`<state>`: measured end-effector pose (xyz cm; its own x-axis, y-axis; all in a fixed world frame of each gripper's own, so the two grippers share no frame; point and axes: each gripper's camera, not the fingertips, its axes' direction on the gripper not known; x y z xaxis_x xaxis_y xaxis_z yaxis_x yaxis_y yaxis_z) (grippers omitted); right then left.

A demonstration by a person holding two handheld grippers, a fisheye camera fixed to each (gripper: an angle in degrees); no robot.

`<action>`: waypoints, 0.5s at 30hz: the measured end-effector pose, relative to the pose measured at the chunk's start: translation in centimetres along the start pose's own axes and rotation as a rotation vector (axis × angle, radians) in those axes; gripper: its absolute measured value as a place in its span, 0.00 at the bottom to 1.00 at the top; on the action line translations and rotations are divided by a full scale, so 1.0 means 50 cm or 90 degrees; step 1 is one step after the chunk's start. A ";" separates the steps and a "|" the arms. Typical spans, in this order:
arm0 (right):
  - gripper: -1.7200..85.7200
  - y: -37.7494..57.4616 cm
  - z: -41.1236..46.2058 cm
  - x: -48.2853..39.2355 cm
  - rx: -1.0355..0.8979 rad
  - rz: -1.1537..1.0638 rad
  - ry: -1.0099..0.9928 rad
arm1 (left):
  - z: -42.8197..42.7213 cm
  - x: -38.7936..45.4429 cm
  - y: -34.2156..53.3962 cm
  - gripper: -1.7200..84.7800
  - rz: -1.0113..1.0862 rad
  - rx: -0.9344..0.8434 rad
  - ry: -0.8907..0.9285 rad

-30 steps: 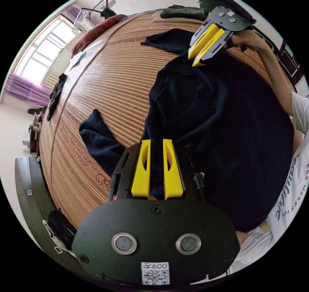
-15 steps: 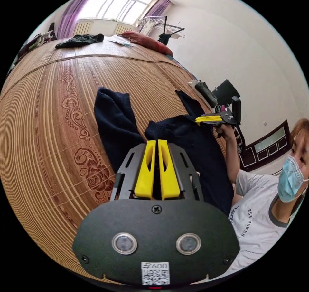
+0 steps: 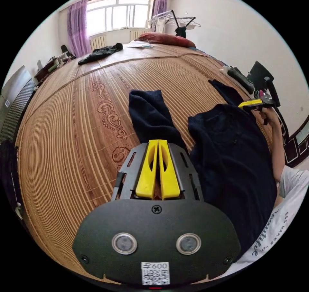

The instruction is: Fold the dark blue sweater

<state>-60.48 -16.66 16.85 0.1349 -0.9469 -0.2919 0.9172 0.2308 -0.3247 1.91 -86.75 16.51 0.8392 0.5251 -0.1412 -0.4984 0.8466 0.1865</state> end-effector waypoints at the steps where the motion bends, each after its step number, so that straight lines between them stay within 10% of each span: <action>1: 0.01 -0.014 -0.001 -0.021 -0.015 -0.015 0.032 | 0.002 0.009 -0.009 0.03 -0.009 -0.003 -0.028; 4: 0.01 -0.041 -0.020 -0.064 -0.062 -0.017 0.157 | 0.078 0.076 -0.042 0.02 -0.002 -0.252 -0.524; 7: 0.01 -0.048 -0.042 -0.083 -0.124 0.003 0.350 | 0.173 0.030 0.058 0.02 0.026 -0.482 -0.783; 11: 0.01 -0.004 0.004 0.015 -0.299 0.070 0.523 | 0.077 -0.062 0.159 0.02 -0.086 -0.493 -0.674; 15: 0.01 0.024 -0.034 0.084 -0.297 0.163 0.485 | 0.020 -0.217 0.341 0.02 -0.248 -0.823 -0.504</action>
<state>-59.46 -19.96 13.74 -0.1215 -0.4900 -0.8632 0.6277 0.6357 -0.4492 -15.45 -78.10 22.19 0.6455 0.4384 0.6254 0.2758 0.6298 -0.7261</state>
